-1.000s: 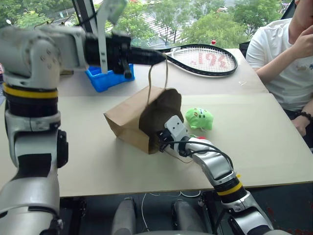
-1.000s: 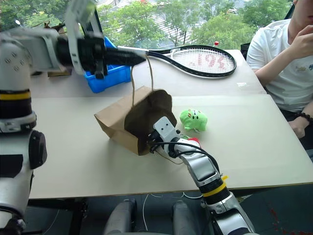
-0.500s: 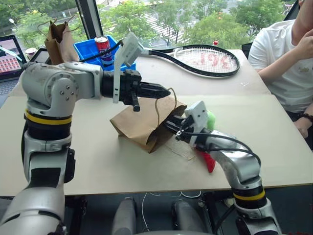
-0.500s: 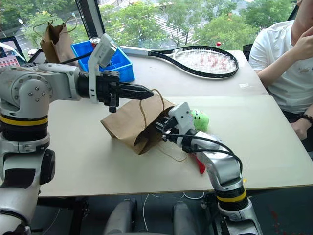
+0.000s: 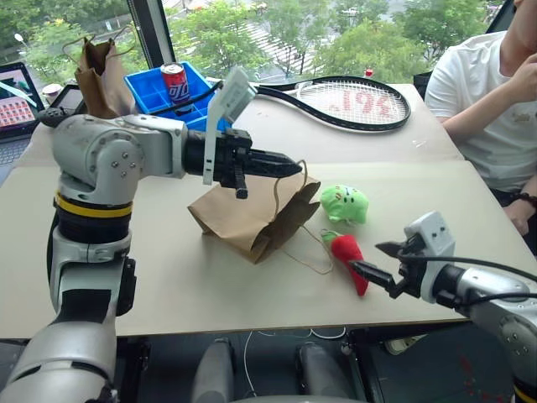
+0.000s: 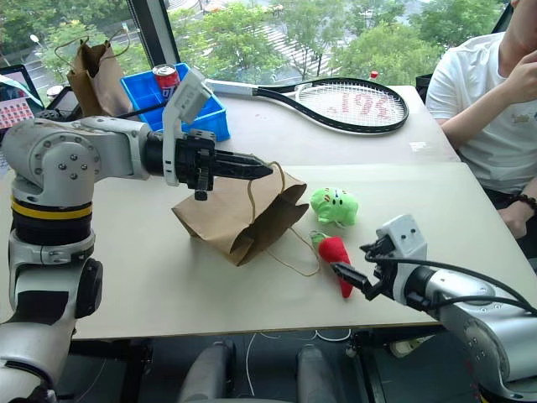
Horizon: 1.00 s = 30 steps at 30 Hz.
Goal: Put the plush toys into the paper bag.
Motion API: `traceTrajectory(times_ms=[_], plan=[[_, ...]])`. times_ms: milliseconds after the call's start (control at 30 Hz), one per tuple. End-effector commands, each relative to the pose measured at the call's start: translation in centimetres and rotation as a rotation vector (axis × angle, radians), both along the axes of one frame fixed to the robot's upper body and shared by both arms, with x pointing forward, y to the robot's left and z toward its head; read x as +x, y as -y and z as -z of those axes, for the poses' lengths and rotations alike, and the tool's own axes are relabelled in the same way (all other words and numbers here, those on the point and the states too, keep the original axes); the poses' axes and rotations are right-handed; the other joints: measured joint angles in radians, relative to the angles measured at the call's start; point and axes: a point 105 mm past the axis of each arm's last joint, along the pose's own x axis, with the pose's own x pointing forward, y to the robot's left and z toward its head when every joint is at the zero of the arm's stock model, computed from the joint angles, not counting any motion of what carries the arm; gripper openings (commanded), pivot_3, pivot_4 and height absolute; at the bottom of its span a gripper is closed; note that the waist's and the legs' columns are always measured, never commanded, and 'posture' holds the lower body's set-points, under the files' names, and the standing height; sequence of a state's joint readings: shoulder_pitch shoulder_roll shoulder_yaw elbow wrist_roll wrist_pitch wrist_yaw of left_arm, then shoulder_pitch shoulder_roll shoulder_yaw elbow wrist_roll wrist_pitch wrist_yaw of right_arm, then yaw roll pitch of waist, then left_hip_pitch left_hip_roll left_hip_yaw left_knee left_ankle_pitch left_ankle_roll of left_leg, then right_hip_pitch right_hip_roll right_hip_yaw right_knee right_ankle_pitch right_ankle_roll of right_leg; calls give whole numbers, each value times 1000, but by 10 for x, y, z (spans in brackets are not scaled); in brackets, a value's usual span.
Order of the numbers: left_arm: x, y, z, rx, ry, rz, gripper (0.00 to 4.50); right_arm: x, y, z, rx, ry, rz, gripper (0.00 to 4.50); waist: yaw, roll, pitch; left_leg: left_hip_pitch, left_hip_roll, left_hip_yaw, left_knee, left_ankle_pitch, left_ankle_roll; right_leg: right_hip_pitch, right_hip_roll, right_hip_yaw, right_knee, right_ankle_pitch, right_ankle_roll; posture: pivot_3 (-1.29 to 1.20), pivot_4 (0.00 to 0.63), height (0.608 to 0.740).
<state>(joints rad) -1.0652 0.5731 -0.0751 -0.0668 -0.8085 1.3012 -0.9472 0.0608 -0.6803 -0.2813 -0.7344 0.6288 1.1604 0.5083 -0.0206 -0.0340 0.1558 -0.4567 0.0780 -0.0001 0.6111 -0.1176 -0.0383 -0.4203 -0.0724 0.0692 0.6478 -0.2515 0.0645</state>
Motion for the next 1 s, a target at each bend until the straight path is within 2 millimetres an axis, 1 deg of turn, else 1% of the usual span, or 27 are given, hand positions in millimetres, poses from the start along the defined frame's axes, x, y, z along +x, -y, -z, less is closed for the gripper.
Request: traceTrajectory(times_ms=[33,67,167,267,300,367,433,467,500,533,567,600,700,800,900,1000], plan=[[0,-2,-10,-4,52,17,0,5,1,19,-50,8,67,4395,-1,0,0,0,0,0,0,0,0,-1,0,0,0,-2,1,0,150,740],[0,-2,-10,-3,54,19,0,6,1,23,-48,5,81,4395,0,0,0,0,0,0,0,0,0,0,0,0,0,-3,1,0,150,740],[2,-1,-11,0,58,23,0,14,4,25,-28,40,138,3621,2,0,0,0,-1,0,1,1,1,0,0,1,0,-4,0,0,150,740],[3,-2,-12,0,64,26,0,13,9,23,-87,65,112,2688,5,0,0,0,-2,0,2,1,1,1,-1,2,0,-3,1,0,150,740],[3,-2,-13,-3,69,31,0,13,11,20,-106,76,105,2234,6,0,0,-1,-2,0,2,1,1,0,-1,2,0,-3,1,0,150,740],[0,-2,-16,-17,74,55,0,12,20,7,-163,119,83,1597,7,0,0,-1,-2,0,2,1,1,0,-1,2,0,-3,1,0,150,740],[0,-1,-19,-23,81,58,0,13,29,-11,-232,167,64,853,8,0,0,-1,-2,0,1,1,1,0,-1,2,0,-3,1,0,150,740],[1,-1,-20,-25,84,56,0,15,31,-23,-277,201,39,549,8,0,0,-1,-2,0,1,1,1,0,-1,2,0,-3,1,0,150,740],[2,-1,-21,-26,87,56,0,20,27,-39,-288,247,18,211,8,0,0,-1,-2,0,1,1,1,0,-2,2,0,-3,2,0,150,740],[2,-1,-22,-27,90,57,0,23,22,-51,-285,283,-4,35,3,0,0,-1,-2,0,1,1,1,0,-2,2,0,-4,2,0,150,740],[2,-1,-22,-28,93,58,0,24,14,-60,-290,308,-45,35,-1,0,0,-1,-2,0,1,1,1,0,-1,2,0,-4,2,0,150,740],[2,-1,-23,-29,96,58,0,25,8,-65,-297,318,-78,35,-2,0,0,-1,-2,0,2,1,1,0,-1,2,0,-3,2,0,150,740],[3,0,-24,-34,101,58,0,29,-14,-69,-325,324,-174,35,2,0,0,0,-2,-2,0,1,1,0,0,1,0,-3,2,0,150,740],[3,1,-24,-36,104,58,0,32,-34,-61,-328,305,-249,35,4,0,0,-1,-2,-2,0,1,1,0,-1,2,-1,-3,3,0,150,740],[3,1,-27,-39,108,56,0,36,-52,-48,-328,279,-311,35,9,0,0,-3,-3,-2,0,1,1,-1,-1,2,-1,-2,4,0,150,740],[2,1,-28,-44,108,55,0,42,-67,-40,-336,277,-358,35,8,0,0,-4,-4,-2,0,1,1,-1,-1,2,-1,-2,4,0,150,740]])
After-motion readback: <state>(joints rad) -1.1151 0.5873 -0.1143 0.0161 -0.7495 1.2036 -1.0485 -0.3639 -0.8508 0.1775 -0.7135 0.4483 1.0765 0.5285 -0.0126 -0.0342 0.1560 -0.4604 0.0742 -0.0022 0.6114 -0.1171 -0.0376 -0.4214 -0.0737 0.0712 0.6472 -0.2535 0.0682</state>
